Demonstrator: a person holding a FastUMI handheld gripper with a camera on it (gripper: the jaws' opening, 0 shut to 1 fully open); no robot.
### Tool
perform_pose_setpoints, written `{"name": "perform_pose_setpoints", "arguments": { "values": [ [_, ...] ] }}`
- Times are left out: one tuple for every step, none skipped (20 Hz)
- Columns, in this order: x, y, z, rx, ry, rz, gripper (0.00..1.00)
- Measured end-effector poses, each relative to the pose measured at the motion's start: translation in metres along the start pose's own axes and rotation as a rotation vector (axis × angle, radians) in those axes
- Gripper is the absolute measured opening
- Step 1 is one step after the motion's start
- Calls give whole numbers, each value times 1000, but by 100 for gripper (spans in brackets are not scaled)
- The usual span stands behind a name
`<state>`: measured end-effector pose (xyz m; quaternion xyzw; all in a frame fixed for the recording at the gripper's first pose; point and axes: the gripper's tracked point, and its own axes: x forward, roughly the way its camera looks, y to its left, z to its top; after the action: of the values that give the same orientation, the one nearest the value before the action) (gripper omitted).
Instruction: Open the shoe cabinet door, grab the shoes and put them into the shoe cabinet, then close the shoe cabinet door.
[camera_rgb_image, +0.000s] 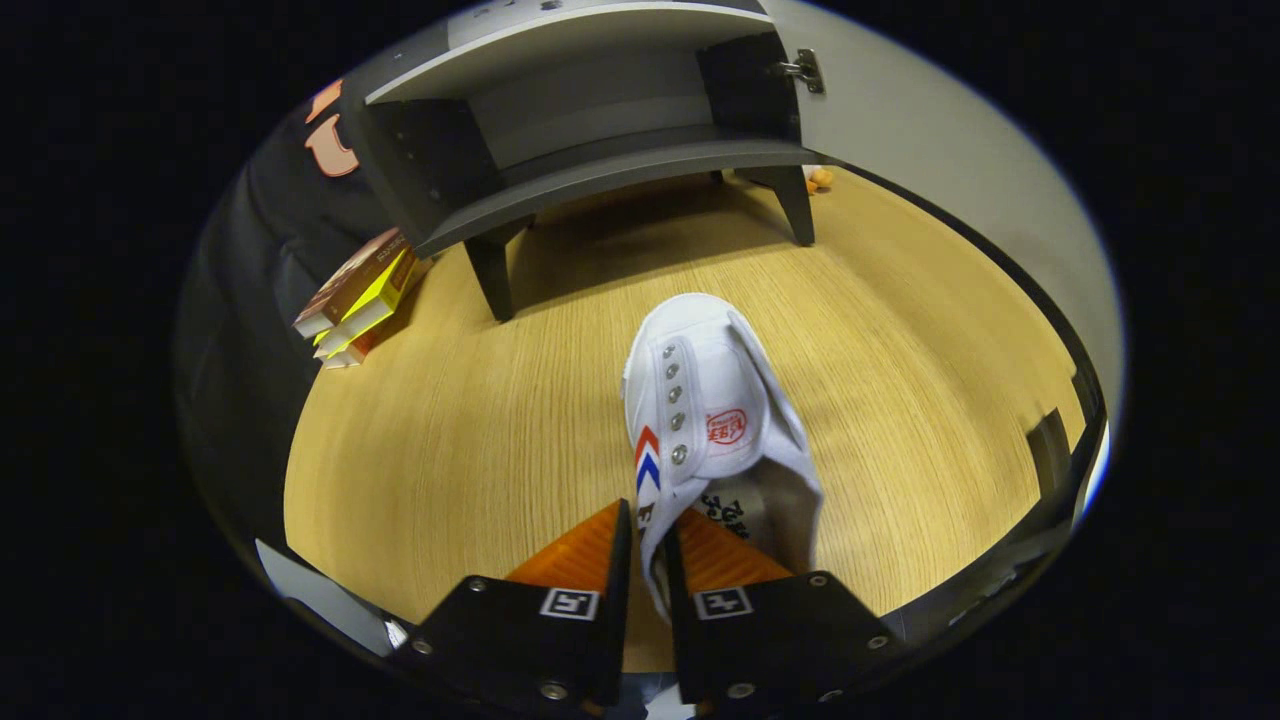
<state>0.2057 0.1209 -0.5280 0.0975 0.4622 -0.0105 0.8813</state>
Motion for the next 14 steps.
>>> {"name": "perform_pose_setpoints", "arguments": {
  "values": [
    [-1, -2, 0, 0, 1, 2, 9],
    [-2, -3, 1, -2, -1, 0, 6],
    [-2, -3, 2, -12, 1, -1, 1],
    [-3, -2, 3, -25, 1, -2, 0],
    [-4, -1, 5, -37, -5, -2, 0],
    [-6, -1, 8, -47, -14, -1, 0],
    [-10, -1, 11, -55, -27, 2, 0],
    [-15, 1, 16, -61, -48, 6, 0],
    [-20, 3, 22, -67, -65, 13, 0],
    [-25, 3, 29, -75, -83, 15, 0],
    [-31, 4, 35, -81, -101, 18, 0],
    [-38, 7, 41, -82, -118, 25, 0],
    [-45, 9, 48, -81, -132, 32, 0],
    [-53, 12, 54, -75, -142, 38, 0]
  ]
}}
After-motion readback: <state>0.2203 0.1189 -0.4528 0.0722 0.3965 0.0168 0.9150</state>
